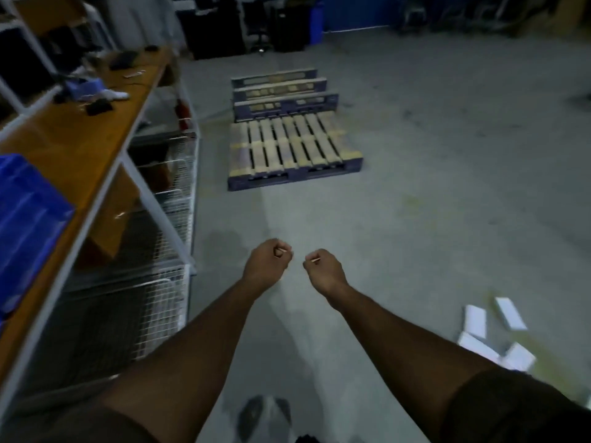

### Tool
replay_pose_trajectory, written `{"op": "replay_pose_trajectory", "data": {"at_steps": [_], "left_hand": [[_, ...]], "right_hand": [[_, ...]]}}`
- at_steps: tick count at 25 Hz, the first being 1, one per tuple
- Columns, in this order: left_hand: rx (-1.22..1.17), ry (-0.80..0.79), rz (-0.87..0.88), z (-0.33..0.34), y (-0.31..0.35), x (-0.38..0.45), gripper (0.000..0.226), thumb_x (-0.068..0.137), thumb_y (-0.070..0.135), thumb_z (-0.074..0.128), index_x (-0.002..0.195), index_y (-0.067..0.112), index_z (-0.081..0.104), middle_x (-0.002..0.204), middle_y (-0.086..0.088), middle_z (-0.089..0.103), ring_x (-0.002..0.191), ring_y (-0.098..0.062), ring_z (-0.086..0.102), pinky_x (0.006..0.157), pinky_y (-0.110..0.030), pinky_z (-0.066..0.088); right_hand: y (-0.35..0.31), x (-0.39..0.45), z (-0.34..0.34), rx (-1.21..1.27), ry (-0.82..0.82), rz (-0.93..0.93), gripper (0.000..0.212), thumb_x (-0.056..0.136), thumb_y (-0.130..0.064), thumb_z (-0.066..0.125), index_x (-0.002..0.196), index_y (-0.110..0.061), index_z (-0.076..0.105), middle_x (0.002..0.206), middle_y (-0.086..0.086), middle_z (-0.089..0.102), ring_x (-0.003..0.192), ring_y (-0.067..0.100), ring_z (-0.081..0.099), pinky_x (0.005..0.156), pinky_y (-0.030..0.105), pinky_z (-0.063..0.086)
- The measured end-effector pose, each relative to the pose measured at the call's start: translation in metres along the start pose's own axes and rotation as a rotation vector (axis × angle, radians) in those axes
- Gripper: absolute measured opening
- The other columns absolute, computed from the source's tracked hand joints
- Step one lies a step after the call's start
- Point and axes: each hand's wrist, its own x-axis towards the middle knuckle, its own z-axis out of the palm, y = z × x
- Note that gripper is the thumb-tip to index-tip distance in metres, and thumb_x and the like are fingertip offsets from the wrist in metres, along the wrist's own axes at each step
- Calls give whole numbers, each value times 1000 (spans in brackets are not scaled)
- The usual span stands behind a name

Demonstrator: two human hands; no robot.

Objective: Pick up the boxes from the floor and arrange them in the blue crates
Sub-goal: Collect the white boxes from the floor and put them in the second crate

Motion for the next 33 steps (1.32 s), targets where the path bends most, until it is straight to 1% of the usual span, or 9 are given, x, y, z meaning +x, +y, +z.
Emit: {"op": "replay_pose_trajectory", "data": {"at_steps": [7,10,13,17,22,26,28,30,33], "left_hand": [[48,-321,79,190,66,-10,6,92,24,64,94,21,69,87,-2,74,79,-19,72,79,-39,58],[87,-450,128,255,97,-13,8,94,23,65,98,18,70,89,-3,74,81,-19,72,79,-38,58],[132,-566,170,316,125,-4,7,93,23,64,97,21,70,88,-2,74,83,-20,72,79,-38,58],[170,-718,248,393,161,17,8,92,20,63,96,21,70,87,-3,74,82,-21,72,80,-40,58],[260,-907,286,479,184,55,6,84,23,63,86,23,69,81,0,74,75,-19,72,80,-42,59],[372,-998,319,545,192,80,23,70,40,57,83,24,68,84,2,74,83,-23,73,82,-46,60],[398,-1051,322,572,203,76,16,76,36,62,84,24,68,83,2,73,80,-20,73,81,-44,60],[429,-1097,322,595,214,70,7,86,26,65,89,21,68,80,3,72,72,-15,71,79,-40,59],[474,-1133,320,644,226,65,8,89,23,64,92,17,68,83,1,73,73,-15,73,79,-41,59]], "right_hand": [[126,-10,-153,64,244,237,18,93,-24,55,103,-16,67,105,0,67,97,21,62,78,29,48],[171,-16,-208,121,359,318,12,89,-23,55,91,-18,66,97,1,68,91,21,62,72,27,45],[205,-22,-253,194,478,401,10,88,-23,54,84,-20,62,94,1,69,88,21,63,74,31,48],[247,-13,-306,249,613,507,10,85,-23,55,81,-21,64,91,0,69,90,24,66,75,34,52],[291,2,-368,332,789,643,11,87,-22,58,92,-15,65,95,8,69,81,21,60,76,36,51],[322,1,-401,420,878,727,4,86,-23,58,82,-22,60,85,4,65,74,19,56,70,33,46],[341,-2,-411,476,912,789,4,82,-24,57,78,-24,60,81,1,63,73,19,54,69,32,45],[357,-4,-421,532,933,818,11,76,-23,55,66,-25,56,69,-4,57,65,16,51,61,29,41],[390,0,-452,580,927,871,16,71,-21,53,56,-25,50,61,-9,51,60,13,47,60,27,37]]}}
